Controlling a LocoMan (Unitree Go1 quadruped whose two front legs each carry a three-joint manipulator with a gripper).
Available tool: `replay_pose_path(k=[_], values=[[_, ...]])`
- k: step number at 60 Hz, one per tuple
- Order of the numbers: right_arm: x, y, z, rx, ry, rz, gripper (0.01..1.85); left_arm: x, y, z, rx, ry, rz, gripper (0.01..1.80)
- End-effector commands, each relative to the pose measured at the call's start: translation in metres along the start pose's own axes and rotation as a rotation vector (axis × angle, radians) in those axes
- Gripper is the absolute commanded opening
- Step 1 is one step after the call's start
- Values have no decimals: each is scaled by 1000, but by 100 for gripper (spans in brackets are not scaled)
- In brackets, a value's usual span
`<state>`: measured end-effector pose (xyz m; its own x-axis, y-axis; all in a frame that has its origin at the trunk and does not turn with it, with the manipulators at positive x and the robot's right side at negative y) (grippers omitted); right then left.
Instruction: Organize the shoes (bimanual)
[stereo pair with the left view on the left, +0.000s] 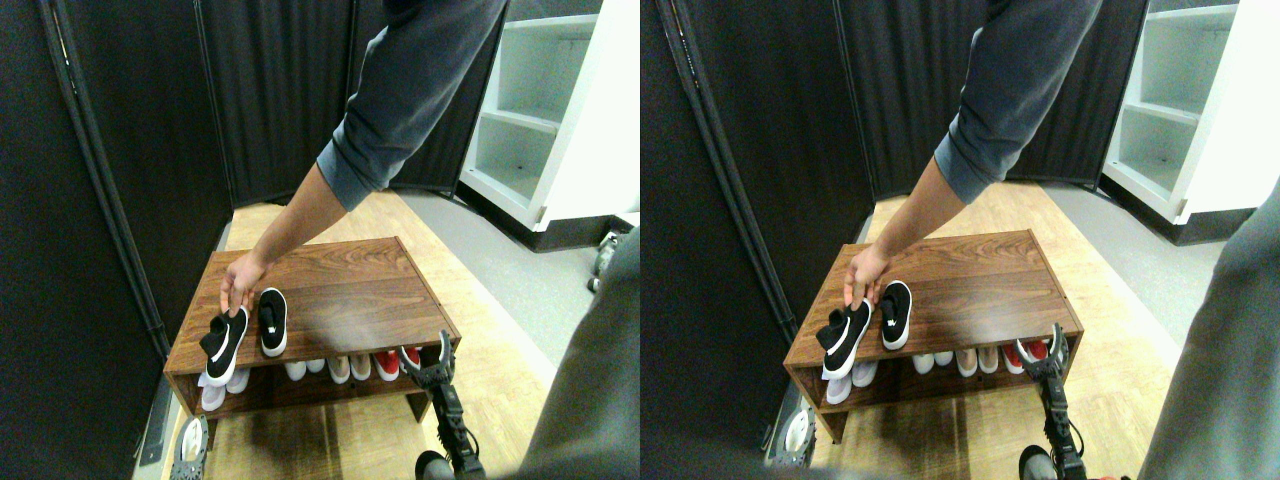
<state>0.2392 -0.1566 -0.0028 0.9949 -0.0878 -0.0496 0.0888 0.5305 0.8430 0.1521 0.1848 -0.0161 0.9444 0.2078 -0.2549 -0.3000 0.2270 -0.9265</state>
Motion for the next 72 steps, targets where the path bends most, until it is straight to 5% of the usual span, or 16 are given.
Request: replay_pose_path(k=[1, 16, 18, 19, 20, 22, 32, 36, 50, 72], values=[[0, 11, 5, 16, -31, 49, 64, 2, -9, 2, -12, -20, -46, 1], [1, 11, 5, 17, -31, 44, 64, 11, -7, 2, -69, -42, -8, 6], [1, 12, 5, 29, -30, 45, 64, 12, -5, 2, -60, -35, 7, 45], [1, 12, 5, 29, -30, 45, 64, 12, -5, 2, -60, -35, 7, 45], [1, 12, 5, 32, -29, 47, 64, 15, -1, 0, -14, -20, 19, 89], [1, 12, 5, 35, -28, 48, 63, 17, 1, 0, 42, -4, 46, 118], [2, 11, 5, 46, -17, 50, 64, 34, 12, 0, 54, 70, 86, 180], [3, 11, 5, 40, -12, 55, 65, 43, 18, 1, 67, 105, 74, 179], [4, 11, 6, 47, -12, 64, 65, 68, 25, -1, 48, 66, 98, 180], [4, 10, 8, 48, -10, 50, 65, 115, 34, -8, 18, 99, 101, 180]])
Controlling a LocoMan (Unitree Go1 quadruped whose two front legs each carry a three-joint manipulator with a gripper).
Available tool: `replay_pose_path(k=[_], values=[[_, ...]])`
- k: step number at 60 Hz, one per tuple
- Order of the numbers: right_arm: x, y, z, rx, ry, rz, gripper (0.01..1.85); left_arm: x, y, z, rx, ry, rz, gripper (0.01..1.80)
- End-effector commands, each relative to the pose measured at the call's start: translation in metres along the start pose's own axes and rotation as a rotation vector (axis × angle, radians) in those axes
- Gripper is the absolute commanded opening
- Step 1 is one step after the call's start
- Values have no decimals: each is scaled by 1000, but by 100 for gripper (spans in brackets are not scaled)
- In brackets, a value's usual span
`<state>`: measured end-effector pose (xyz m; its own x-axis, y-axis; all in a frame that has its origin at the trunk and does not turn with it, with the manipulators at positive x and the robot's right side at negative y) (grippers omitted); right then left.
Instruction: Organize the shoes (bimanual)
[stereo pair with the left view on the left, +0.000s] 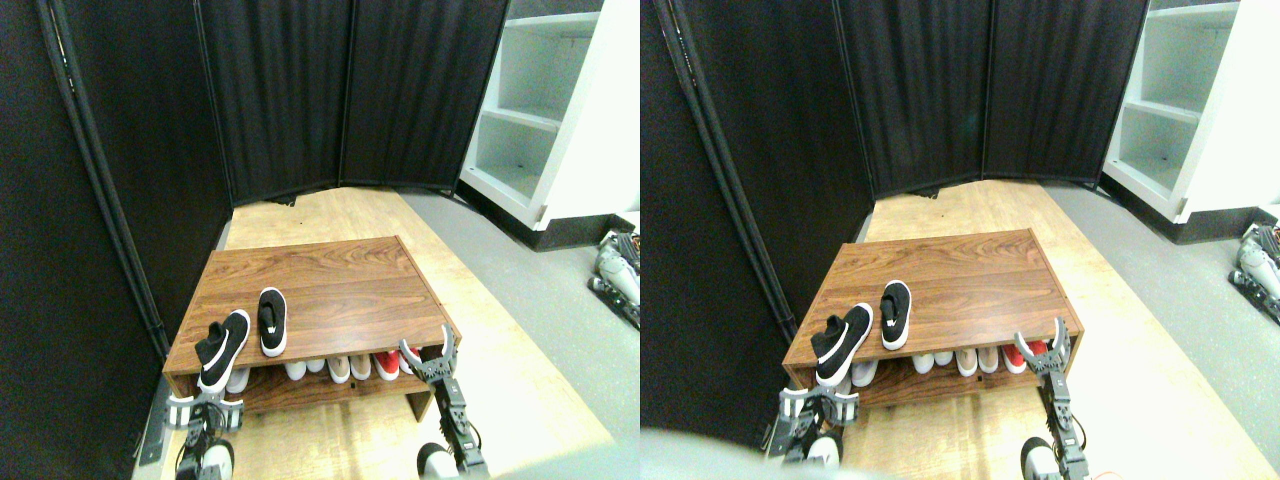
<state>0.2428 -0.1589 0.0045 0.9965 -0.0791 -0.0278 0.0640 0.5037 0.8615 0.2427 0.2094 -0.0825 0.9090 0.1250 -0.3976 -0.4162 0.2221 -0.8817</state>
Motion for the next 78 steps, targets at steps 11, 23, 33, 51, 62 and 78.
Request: replay_pose_path(k=[11, 23, 33, 51, 62, 78], values=[[-1, 3, 6, 40, -8, 31, 66, 21, -14, -3, -24, -22, -34, 180], [-3, 4, 10, 10, -13, 36, 65, 34, -23, -3, -32, 5, -43, 180], [-4, 4, 10, 17, -15, 22, 66, 37, -32, -8, -36, 18, -56, 175], [-4, 4, 10, 14, -21, 28, 66, 25, -28, -12, 5, 13, -39, 169], [-2, 0, 11, 20, -26, 27, 66, -24, -14, -11, 23, -32, -6, 168], [-2, 2, 10, 37, -26, 24, 66, -60, -33, 36, 81, -100, -111, 114]])
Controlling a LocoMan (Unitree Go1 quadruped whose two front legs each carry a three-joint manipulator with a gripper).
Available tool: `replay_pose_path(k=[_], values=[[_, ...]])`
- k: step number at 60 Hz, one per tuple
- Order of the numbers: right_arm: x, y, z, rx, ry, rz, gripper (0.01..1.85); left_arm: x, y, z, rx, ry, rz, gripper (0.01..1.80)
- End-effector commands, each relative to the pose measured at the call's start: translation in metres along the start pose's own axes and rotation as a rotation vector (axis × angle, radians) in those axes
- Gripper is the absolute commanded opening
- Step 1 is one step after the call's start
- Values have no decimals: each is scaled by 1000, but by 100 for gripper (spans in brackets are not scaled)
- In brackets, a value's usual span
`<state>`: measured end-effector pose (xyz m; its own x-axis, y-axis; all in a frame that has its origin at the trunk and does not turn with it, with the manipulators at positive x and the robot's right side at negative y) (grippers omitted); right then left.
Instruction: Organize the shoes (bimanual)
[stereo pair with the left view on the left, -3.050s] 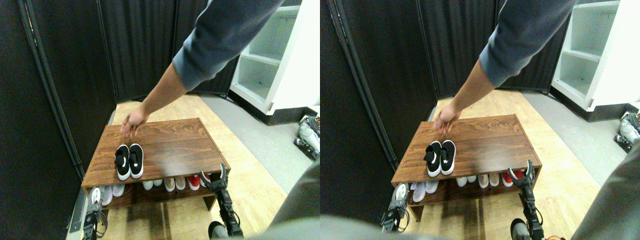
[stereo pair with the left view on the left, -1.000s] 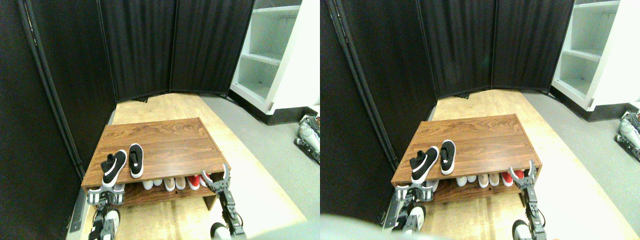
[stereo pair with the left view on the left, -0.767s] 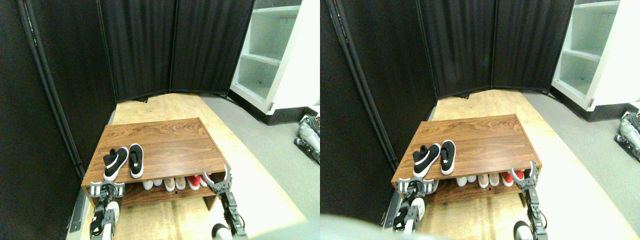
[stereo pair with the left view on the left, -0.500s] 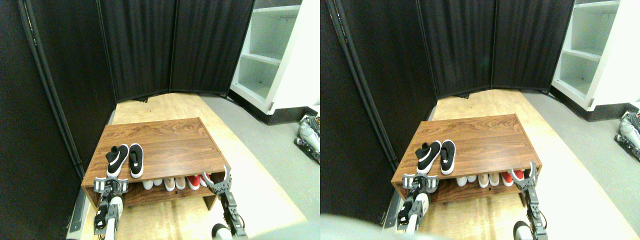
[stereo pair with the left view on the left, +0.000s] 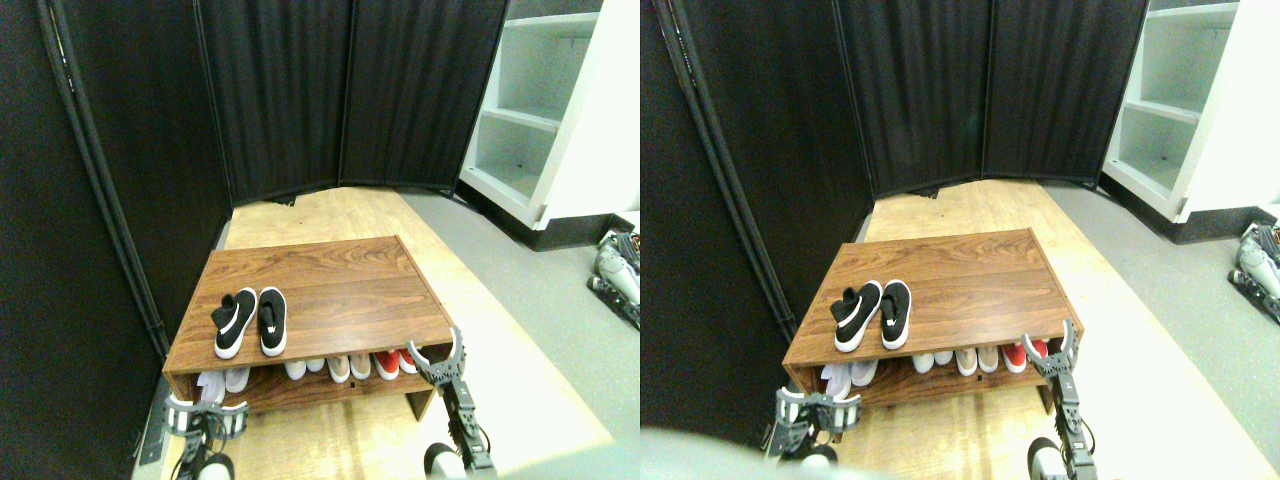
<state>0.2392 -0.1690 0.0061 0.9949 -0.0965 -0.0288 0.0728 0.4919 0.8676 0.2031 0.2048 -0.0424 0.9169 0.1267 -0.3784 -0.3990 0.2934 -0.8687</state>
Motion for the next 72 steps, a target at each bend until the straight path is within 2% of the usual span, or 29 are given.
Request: replay_pose_path(k=[1, 2, 5, 6, 7, 8, 9, 10, 11, 12, 13, 15, 18, 19, 22, 24, 26, 28, 32, 34, 35, 38, 47, 52, 60, 63, 66, 72], values=[[1, 6, 0, 24, -11, 34, 66, -7, -12, 30, 10, -96, -88, 114], [1, 6, 0, 26, -10, 34, 66, -7, -13, 34, 8, -103, -96, 106], [1, 6, -1, 27, -9, 41, 66, -3, -21, 56, 60, -158, -157, 56], [1, 6, -1, 30, -9, 43, 65, -2, -22, 60, 86, -170, -165, 49], [1, 6, -1, 30, -9, 43, 65, -2, -22, 60, 86, -170, -165, 49], [2, 6, -1, 27, -11, 51, 64, 1, -29, 74, 148, -235, -194, 17], [2, 6, -1, 26, -11, 52, 64, 2, -31, 78, 165, -240, -211, 10], [2, 6, -1, 26, -11, 52, 64, 2, -31, 78, 165, -240, -211, 10], [2, 6, -1, 25, -12, 52, 64, 5, -35, 84, 197, -241, -246, 1], [1, 6, -1, 22, -13, 54, 64, 9, -42, 93, 205, -243, -253, 1], [1, 6, -1, 22, -13, 54, 64, 9, -42, 93, 205, -243, -253, 1], [1, 6, -2, 14, -12, 60, 64, 15, -49, 102, 200, -256, -260, 1], [1, 6, -2, 18, -11, 57, 64, 21, -54, 105, 202, -264, -269, 3], [1, 6, -2, 14, -11, 57, 64, 28, -56, 108, 255, -271, -274, 3], [1, 7, -2, 13, -11, 57, 64, 36, -56, 110, 293, -254, -273, 1], [1, 7, -2, 12, -9, 60, 64, 48, -52, 112, 325, -229, -261, 1], [0, 8, -2, 13, -9, 60, 64, 61, -48, 111, 328, -228, -243, 1], [0, 8, -2, 13, -9, 61, 64, 64, -47, 111, 334, -224, -237, 1], [1, 8, -2, 14, -9, 59, 63, 88, -39, 107, 299, -185, -201, 1], [1, 8, -2, 13, -9, 61, 63, 91, -39, 106, 297, -178, -199, 1], [1, 8, -2, 10, -9, 64, 63, 95, -39, 104, 303, -165, -197, 1], [0, 8, -1, 20, -11, 65, 63, 108, -36, 96, 337, -177, -170, 1], [0, 8, 1, -9, -22, 55, 64, 119, -35, 76, 272, -166, -103, 1], [-1, 8, 2, -12, -25, 57, 66, 122, -36, 61, 271, -179, -77, 1], [-1, 7, 2, 12, -17, 54, 66, 129, -36, 43, 215, -150, -77, 1], [0, 7, 2, 8, -19, 56, 66, 129, -38, 36, 194, -153, -75, 1], [0, 6, 3, -6, -23, 60, 66, 127, -40, 29, 198, -131, -76, 1], [0, 5, 4, -7, -27, 61, 66, 128, -40, 23, 200, -111, -77, 1]])
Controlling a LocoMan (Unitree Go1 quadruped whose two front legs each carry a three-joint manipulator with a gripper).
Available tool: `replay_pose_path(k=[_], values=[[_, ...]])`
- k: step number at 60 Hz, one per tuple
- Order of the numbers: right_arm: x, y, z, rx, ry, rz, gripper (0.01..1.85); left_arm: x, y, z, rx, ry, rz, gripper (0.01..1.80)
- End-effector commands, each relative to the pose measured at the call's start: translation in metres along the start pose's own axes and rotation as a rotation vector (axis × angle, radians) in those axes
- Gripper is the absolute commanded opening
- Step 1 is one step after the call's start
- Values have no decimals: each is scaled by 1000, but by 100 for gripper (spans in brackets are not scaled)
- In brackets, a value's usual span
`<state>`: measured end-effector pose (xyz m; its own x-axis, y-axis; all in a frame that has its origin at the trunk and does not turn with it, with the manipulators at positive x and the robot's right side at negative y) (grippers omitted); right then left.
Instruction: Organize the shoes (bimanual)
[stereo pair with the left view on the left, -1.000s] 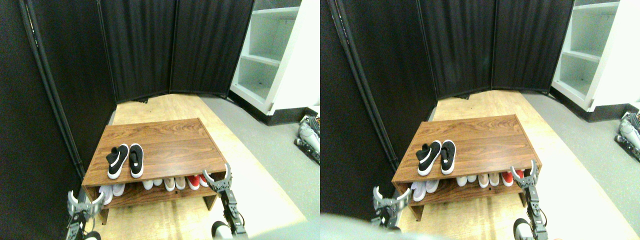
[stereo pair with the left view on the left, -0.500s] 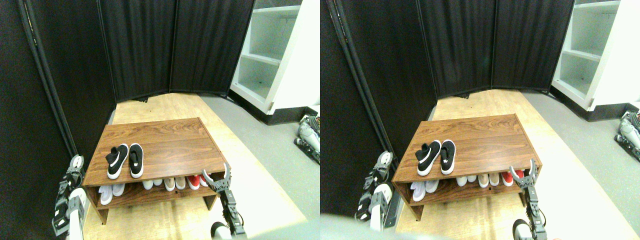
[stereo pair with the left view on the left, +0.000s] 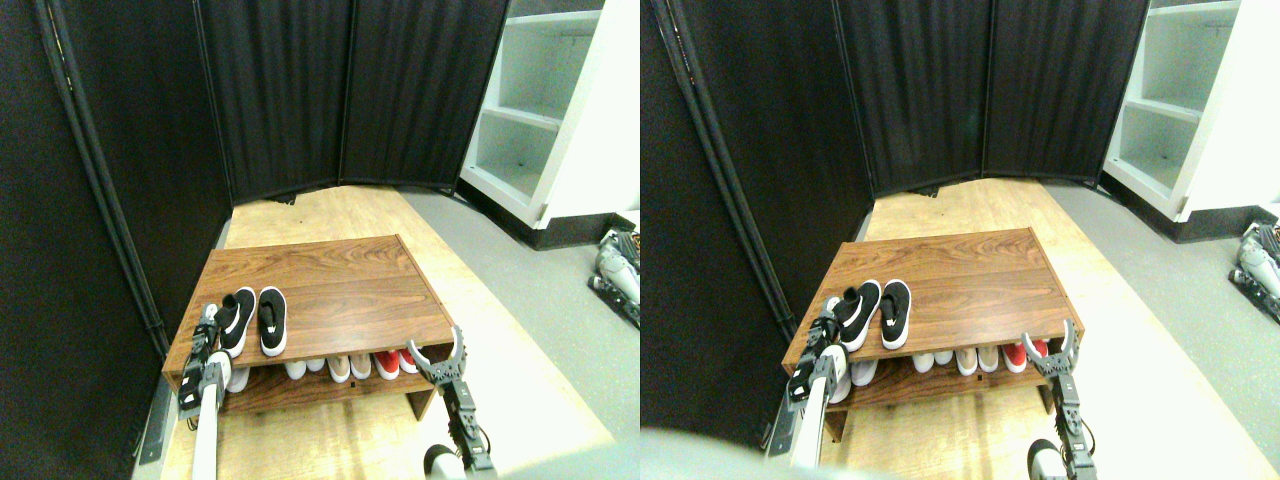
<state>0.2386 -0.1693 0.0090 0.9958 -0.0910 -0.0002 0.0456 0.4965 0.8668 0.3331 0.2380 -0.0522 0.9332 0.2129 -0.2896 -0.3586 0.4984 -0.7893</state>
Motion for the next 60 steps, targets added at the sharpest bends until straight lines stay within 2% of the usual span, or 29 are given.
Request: replay_pose_path(k=[1, 10, 18, 25, 34, 39, 42, 43, 44, 47, 48, 50, 52, 55, 58, 60], values=[[1, 3, 2, -6, -18, 32, 66, -1, -9, -6, -29, 6, -33, 1], [1, 3, 4, 12, -27, 21, 68, -6, -16, -16, -80, 12, -34, 1], [3, 3, 3, 12, -23, 40, 67, -13, -20, -23, -104, 31, -48, 1], [3, 4, 3, 19, -18, 37, 66, -16, -21, -25, -126, 61, -63, 1], [3, 3, 3, 18, -16, 41, 66, -17, -20, -24, -107, 54, -70, 1], [3, 2, 3, 28, -17, 39, 66, -17, -16, -18, -89, 25, -70, 1], [3, 2, 3, 20, -15, 49, 66, -15, -11, -3, -30, 10, -105, 1], [3, 2, 3, 20, -15, 49, 66, -15, -11, -3, -30, 10, -105, 1], [3, 3, 3, 16, -16, 47, 67, -16, -10, 6, -2, -17, -123, 1], [2, 2, 3, 12, -17, 46, 66, -20, -9, 22, 36, -46, -143, 1], [2, 2, 3, 12, -17, 46, 66, -20, -9, 22, 36, -46, -143, 1], [2, 2, 3, 10, -18, 48, 67, -25, -6, 39, 62, -59, -182, 1], [2, 2, 3, 11, -18, 47, 67, -27, -5, 41, 58, -59, -186, 1], [2, 1, 3, 14, -18, 43, 66, -41, -3, 52, 62, -57, -223, 1], [2, 1, 2, 16, -18, 38, 66, -53, -2, 54, 39, -57, -231, 1], [2, 2, 2, 20, -15, 37, 66, -65, 1, 54, 35, -36, -244, 1]])
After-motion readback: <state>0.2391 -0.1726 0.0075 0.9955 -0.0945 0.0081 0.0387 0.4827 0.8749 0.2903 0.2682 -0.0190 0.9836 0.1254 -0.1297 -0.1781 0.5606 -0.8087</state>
